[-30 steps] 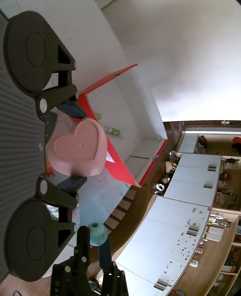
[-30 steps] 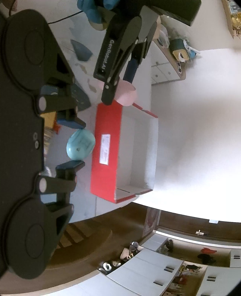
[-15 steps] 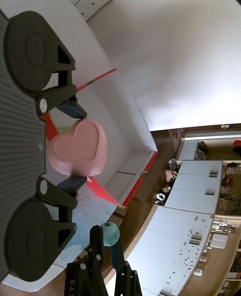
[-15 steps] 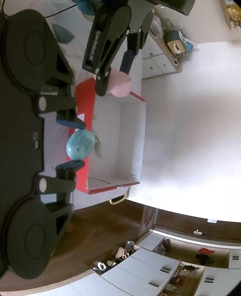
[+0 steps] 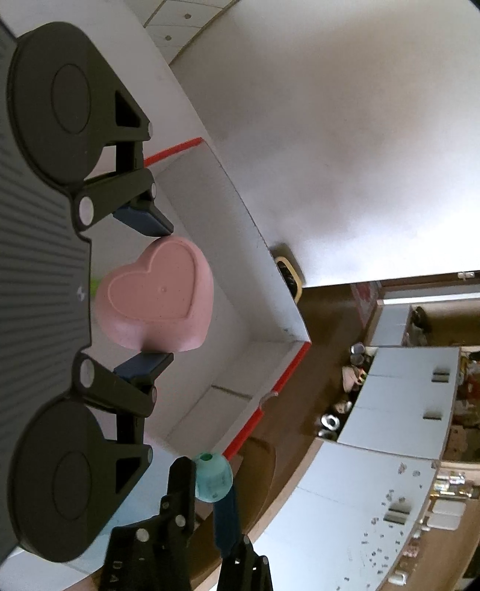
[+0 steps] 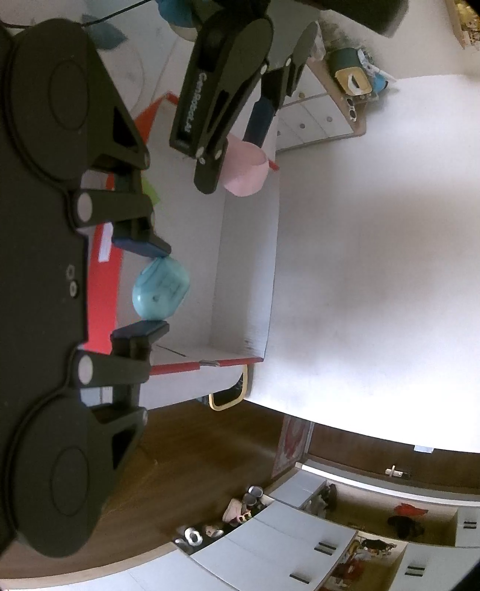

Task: Organize rigid objects
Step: 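Carry the heart box and tape dispenser with both tools into the shoebox, then open both tools to release the heart box and tape dispenser in the box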

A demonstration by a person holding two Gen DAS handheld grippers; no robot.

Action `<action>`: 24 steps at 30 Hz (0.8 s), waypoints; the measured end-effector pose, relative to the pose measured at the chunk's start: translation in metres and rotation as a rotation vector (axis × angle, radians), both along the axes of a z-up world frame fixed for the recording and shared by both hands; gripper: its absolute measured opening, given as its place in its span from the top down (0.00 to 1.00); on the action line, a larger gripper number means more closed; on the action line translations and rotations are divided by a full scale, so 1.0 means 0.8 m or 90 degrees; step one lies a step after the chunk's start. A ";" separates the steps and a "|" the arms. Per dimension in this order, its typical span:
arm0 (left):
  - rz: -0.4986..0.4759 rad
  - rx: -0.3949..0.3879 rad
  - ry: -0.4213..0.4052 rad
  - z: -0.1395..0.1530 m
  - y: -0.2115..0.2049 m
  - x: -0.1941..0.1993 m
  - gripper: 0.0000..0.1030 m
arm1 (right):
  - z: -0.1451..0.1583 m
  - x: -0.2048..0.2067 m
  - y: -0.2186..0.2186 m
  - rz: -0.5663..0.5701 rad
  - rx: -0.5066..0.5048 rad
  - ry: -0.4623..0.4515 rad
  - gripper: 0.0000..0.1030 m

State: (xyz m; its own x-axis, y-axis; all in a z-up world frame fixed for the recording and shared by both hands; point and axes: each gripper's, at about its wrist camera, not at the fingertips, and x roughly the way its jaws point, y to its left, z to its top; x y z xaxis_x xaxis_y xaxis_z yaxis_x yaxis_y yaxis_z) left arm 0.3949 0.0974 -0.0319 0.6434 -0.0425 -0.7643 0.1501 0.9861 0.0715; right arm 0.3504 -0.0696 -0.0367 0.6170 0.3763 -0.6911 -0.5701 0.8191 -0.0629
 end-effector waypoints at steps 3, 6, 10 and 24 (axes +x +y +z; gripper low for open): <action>0.014 0.008 0.020 -0.016 0.000 0.024 0.35 | -0.010 0.017 0.004 0.005 -0.009 0.006 0.65; 0.025 0.012 0.037 -0.033 0.002 0.046 0.35 | -0.023 0.036 0.012 0.010 -0.025 0.014 0.65; 0.031 0.021 0.061 -0.055 0.003 0.071 0.35 | -0.043 0.058 0.025 0.010 -0.053 0.032 0.65; 0.042 0.031 0.143 -0.118 0.007 0.126 0.35 | -0.103 0.103 0.067 0.055 -0.124 0.125 0.65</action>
State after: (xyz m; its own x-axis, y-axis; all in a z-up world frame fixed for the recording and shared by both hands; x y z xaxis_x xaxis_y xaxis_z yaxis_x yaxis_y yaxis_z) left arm 0.4954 0.1027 -0.1262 0.4573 0.0338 -0.8887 0.1034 0.9905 0.0908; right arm 0.4331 -0.0160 -0.1190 0.4358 0.2698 -0.8587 -0.6543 0.7500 -0.0964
